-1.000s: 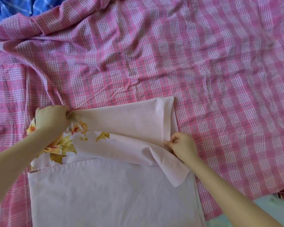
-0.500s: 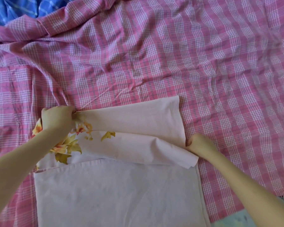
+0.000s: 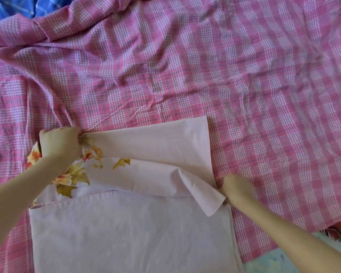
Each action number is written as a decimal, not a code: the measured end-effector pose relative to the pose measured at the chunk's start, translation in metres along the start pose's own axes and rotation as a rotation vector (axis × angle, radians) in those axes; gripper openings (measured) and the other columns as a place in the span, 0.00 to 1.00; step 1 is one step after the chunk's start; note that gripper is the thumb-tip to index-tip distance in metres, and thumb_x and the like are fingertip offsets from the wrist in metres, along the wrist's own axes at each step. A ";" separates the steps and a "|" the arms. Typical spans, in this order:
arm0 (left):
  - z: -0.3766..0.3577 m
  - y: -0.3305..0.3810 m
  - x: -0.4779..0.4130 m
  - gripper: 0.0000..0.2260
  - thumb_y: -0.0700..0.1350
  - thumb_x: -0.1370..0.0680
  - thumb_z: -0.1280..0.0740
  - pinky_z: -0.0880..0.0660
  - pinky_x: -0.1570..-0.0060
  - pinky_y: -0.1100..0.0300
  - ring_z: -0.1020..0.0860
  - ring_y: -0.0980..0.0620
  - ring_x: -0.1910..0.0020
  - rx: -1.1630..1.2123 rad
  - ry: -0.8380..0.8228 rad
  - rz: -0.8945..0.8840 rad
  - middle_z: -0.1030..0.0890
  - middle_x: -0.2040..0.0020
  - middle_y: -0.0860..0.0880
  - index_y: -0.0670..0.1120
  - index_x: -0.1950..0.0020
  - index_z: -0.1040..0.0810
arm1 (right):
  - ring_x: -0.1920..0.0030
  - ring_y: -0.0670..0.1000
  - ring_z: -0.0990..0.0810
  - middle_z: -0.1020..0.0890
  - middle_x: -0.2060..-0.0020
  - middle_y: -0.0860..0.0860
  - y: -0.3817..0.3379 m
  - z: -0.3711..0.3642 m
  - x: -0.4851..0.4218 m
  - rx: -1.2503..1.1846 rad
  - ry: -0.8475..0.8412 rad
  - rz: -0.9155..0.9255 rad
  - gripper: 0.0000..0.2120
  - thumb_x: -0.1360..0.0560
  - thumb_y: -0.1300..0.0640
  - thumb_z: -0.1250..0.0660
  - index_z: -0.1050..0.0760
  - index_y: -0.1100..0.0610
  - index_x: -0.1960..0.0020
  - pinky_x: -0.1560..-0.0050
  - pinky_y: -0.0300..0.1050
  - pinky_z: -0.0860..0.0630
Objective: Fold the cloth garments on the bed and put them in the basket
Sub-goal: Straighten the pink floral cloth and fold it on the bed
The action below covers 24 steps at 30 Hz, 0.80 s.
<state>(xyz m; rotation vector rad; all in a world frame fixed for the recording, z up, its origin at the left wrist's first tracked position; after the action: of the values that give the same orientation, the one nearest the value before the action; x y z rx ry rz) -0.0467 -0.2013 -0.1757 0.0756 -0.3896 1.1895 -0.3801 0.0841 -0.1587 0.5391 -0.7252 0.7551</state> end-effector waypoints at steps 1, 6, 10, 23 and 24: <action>0.001 -0.001 0.000 0.06 0.34 0.32 0.33 0.40 0.58 0.54 0.29 0.46 0.69 -0.002 0.005 -0.003 0.26 0.71 0.49 0.45 0.62 0.23 | 0.73 0.47 0.30 0.29 0.74 0.47 0.007 0.006 -0.002 0.115 0.058 -0.016 0.15 0.28 0.56 0.33 0.34 0.54 0.72 0.72 0.38 0.35; 0.002 -0.002 0.001 0.05 0.36 0.29 0.35 0.38 0.56 0.52 0.26 0.43 0.65 0.065 0.008 -0.018 0.22 0.67 0.47 0.44 0.58 0.20 | 0.73 0.46 0.28 0.27 0.74 0.45 0.040 0.050 -0.006 -0.158 0.328 0.062 0.12 0.26 0.53 0.32 0.26 0.54 0.67 0.72 0.36 0.33; 0.015 -0.009 0.021 0.15 0.50 0.25 0.37 0.31 0.57 0.45 0.24 0.36 0.58 0.217 0.247 -0.189 0.20 0.58 0.40 0.39 0.53 0.20 | 0.43 0.42 0.25 0.25 0.42 0.38 0.015 0.063 0.018 -0.649 0.155 0.389 0.28 0.30 0.42 0.30 0.31 0.47 0.33 0.42 0.42 0.29; 0.022 -0.077 0.066 0.25 0.65 0.30 0.42 0.34 0.48 0.53 0.19 0.48 0.56 0.077 0.086 -0.566 0.17 0.56 0.53 0.47 0.51 0.17 | 0.76 0.50 0.27 0.26 0.78 0.48 -0.005 0.034 0.011 -0.086 0.432 0.139 0.24 0.29 0.35 0.37 0.27 0.56 0.69 0.74 0.38 0.33; 0.023 -0.081 0.066 0.24 0.62 0.31 0.41 0.36 0.47 0.53 0.19 0.48 0.56 0.043 0.095 -0.558 0.17 0.57 0.52 0.47 0.51 0.17 | 0.78 0.48 0.29 0.28 0.80 0.47 -0.002 0.029 0.007 -0.224 0.293 0.103 0.24 0.29 0.36 0.36 0.30 0.55 0.72 0.74 0.39 0.36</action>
<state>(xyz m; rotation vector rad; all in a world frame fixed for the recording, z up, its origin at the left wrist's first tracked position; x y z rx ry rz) 0.0418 -0.1792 -0.1205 0.1534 -0.2365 0.6474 -0.3862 0.0661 -0.1354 0.1833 -0.5580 0.8161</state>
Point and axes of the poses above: each hand's wrist, its own x-axis away from the middle knuckle, its own z-axis out of the back of the hand, y = z × x, the point moved 3 cm from there along -x, towards the middle knuckle
